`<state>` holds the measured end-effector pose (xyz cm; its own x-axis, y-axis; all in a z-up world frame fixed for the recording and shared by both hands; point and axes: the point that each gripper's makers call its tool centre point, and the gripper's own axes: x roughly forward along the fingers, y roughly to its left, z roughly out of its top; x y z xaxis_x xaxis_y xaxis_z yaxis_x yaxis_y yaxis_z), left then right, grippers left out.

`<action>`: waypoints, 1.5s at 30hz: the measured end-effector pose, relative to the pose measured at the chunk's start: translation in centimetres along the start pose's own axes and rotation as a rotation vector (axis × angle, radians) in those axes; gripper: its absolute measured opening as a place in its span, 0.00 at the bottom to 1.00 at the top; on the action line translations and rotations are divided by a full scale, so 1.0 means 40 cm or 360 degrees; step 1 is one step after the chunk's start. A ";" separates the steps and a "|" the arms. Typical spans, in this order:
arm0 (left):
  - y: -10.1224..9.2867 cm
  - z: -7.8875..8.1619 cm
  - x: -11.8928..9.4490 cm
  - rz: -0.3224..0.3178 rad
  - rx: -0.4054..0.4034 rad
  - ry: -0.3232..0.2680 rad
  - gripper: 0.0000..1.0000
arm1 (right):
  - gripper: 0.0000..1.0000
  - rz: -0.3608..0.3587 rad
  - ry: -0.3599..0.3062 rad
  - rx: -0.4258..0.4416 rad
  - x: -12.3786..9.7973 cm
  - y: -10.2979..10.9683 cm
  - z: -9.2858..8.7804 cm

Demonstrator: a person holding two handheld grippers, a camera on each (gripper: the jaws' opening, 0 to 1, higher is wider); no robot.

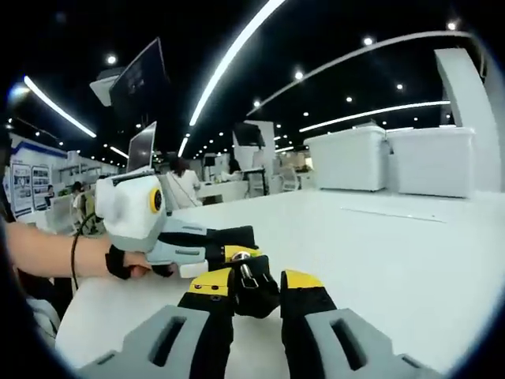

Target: Clamp the fixed fixture on the desktop, loosen the retaining clip, secure it to the edge of the desk, and tighten the retaining clip.

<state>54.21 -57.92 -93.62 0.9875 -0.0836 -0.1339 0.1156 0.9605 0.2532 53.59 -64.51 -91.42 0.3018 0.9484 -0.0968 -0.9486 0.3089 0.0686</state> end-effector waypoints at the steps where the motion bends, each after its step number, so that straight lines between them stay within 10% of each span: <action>1: 0.000 0.000 0.000 -0.0001 0.0000 -0.0001 0.09 | 0.21 -0.0003 0.0001 -0.0028 -0.002 0.006 0.001; 29: 0.001 0.000 0.000 0.0006 0.0010 -0.0002 0.09 | 0.21 -0.0135 0.0166 -0.1690 -0.007 0.077 -0.017; 37: 0.001 0.000 0.000 0.0007 0.0012 -0.0002 0.09 | 0.21 -0.0136 0.0163 -0.1658 -0.012 0.080 -0.019; 45: -0.001 0.000 0.001 0.0002 0.0012 -0.0003 0.09 | 0.27 -0.0106 -0.0032 -0.0871 -0.024 0.067 0.031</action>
<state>54.26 -57.96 -93.62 0.9879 -0.0828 -0.1314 0.1149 0.9586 0.2605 50.89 -64.50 -89.93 0.3598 0.9308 -0.0639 -0.8365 0.2915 -0.4641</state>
